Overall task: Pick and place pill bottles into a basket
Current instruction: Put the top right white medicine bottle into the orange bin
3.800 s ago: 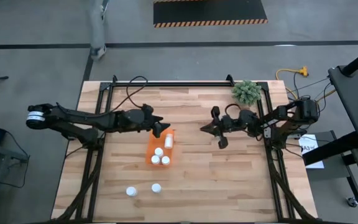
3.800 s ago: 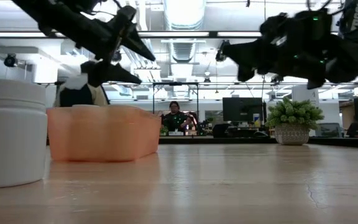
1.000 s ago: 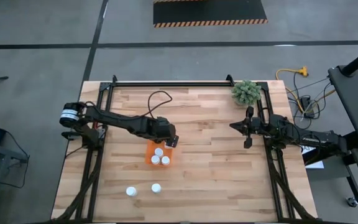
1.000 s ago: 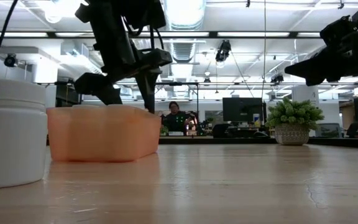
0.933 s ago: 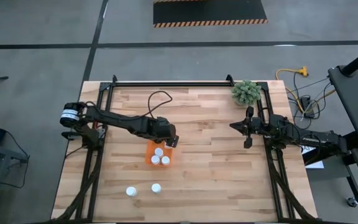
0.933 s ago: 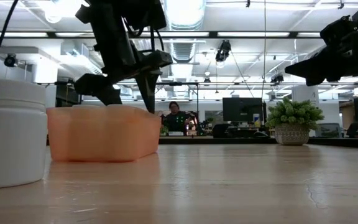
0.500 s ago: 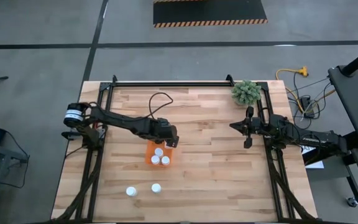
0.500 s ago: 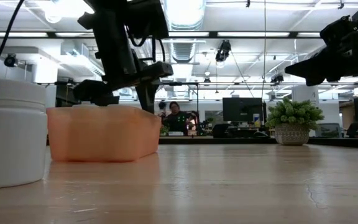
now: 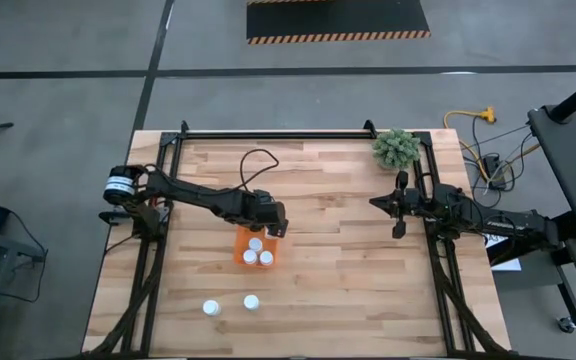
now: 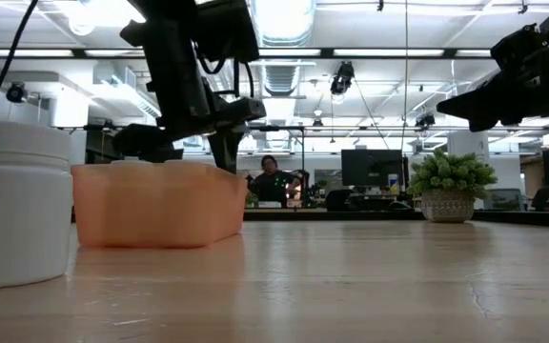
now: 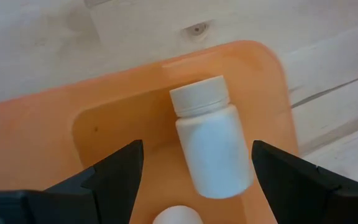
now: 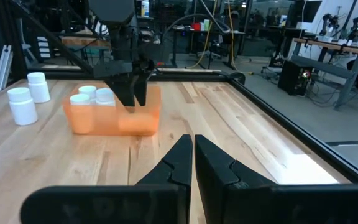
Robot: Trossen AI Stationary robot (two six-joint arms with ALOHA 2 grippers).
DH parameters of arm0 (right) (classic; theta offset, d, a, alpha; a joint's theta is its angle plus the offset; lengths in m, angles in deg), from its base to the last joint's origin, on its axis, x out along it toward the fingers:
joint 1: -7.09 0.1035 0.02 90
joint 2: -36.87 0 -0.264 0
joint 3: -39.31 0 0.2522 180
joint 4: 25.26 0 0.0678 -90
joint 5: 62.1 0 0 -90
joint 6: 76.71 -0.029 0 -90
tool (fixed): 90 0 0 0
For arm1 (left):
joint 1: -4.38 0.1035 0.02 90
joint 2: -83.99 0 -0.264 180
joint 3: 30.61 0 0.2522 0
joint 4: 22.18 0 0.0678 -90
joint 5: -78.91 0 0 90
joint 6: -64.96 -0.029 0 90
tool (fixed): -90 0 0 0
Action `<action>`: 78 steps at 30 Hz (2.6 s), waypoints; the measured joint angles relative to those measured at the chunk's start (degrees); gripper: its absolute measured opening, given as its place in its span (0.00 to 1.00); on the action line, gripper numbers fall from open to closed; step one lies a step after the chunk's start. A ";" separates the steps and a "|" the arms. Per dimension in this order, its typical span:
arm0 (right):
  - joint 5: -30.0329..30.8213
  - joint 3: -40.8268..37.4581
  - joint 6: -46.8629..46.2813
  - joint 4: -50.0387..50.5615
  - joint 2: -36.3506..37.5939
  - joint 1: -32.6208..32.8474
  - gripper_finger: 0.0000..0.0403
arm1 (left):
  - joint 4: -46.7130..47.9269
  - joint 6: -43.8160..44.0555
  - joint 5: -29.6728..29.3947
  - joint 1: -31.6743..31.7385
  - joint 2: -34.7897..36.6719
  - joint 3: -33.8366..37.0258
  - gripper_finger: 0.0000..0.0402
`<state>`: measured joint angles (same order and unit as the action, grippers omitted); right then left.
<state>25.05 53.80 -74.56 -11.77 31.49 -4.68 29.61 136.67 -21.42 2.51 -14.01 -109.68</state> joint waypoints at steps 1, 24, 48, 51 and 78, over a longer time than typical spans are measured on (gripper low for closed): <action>0.00 0.00 0.00 0.00 0.00 0.00 0.02 | -0.07 0.02 0.12 0.00 -0.47 -0.01 0.70; 0.00 0.00 -0.02 0.00 -0.02 0.00 0.02 | 0.08 -3.67 3.87 -0.02 -6.69 -3.62 0.51; -3.97 0.02 -4.74 -3.73 -0.25 0.02 0.02 | 3.45 -12.12 -1.47 -1.46 3.87 -3.55 0.34; -7.79 0.09 -6.96 -8.20 -1.25 0.02 0.02 | 3.51 -14.73 -2.50 -2.15 6.04 -3.44 0.34; -16.75 35.01 -2.12 -9.99 -54.09 1.94 0.56 | 2.72 -43.58 6.02 -4.90 13.00 -4.20 0.33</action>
<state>8.30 88.81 -76.68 -21.76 -22.61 -2.74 32.33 93.10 -15.40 -2.39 -1.01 -113.89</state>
